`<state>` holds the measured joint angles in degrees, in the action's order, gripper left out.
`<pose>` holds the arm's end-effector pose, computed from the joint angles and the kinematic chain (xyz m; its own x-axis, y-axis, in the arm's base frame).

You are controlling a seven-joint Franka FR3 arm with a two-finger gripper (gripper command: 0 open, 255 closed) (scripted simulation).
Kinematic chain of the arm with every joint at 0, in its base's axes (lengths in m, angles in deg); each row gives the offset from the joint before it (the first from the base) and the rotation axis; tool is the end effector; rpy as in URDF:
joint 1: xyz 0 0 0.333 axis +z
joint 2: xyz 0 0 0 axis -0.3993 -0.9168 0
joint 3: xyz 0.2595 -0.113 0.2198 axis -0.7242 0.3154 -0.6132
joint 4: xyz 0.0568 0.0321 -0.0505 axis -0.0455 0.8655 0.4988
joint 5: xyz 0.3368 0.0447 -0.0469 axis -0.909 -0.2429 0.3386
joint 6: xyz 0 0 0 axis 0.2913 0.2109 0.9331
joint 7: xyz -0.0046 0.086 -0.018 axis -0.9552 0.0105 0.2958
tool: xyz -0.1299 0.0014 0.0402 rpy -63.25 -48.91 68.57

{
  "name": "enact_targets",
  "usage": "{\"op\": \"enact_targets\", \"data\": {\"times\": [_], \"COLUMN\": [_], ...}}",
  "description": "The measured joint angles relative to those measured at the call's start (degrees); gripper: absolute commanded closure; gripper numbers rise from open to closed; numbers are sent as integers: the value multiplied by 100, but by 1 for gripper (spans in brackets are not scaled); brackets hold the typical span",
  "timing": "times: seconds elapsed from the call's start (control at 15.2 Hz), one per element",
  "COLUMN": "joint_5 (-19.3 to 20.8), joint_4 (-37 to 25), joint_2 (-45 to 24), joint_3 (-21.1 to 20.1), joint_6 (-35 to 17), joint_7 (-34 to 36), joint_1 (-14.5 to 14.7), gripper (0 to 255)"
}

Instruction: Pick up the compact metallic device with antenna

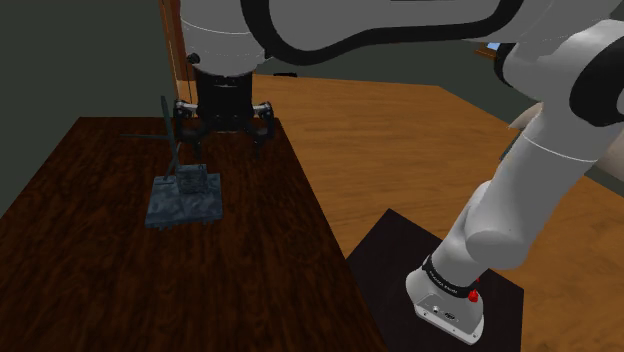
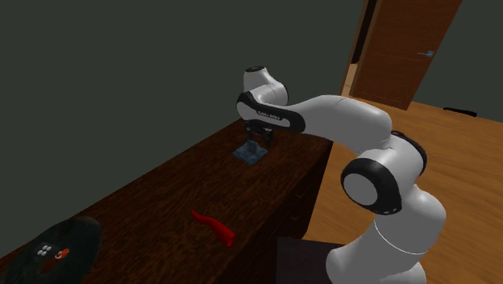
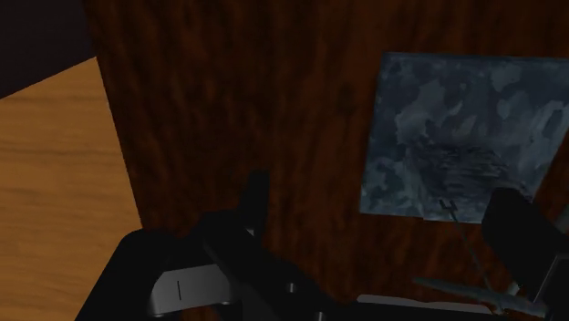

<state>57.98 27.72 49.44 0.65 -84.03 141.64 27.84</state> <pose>0.4029 0.3415 0.5903 0.8314 -0.5467 0.0996 -0.5497 -0.8354 0.0030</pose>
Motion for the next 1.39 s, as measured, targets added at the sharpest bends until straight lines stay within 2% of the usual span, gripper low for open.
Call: {"op": "enact_targets", "data": {"times": [0.2,0.46,0.66,0.99,1.06,1.39], "joint_5": [639,1400,1529,1504,1512,1535], "joint_4": [-953,-2347,-2470,-2022,-2001,-1983], "joint_2": [-861,-1927,-2120,-2020,-2014,-2001], "joint_3": [-116,-36,13,12,11,13], "joint_6": [263,741,695,286,250,284], "joint_7": [709,1369,1485,1536,1553,1584], "joint_1": [356,1045,1152,1023,1024,1034], "gripper": [0,0,0,0,255,255]}}
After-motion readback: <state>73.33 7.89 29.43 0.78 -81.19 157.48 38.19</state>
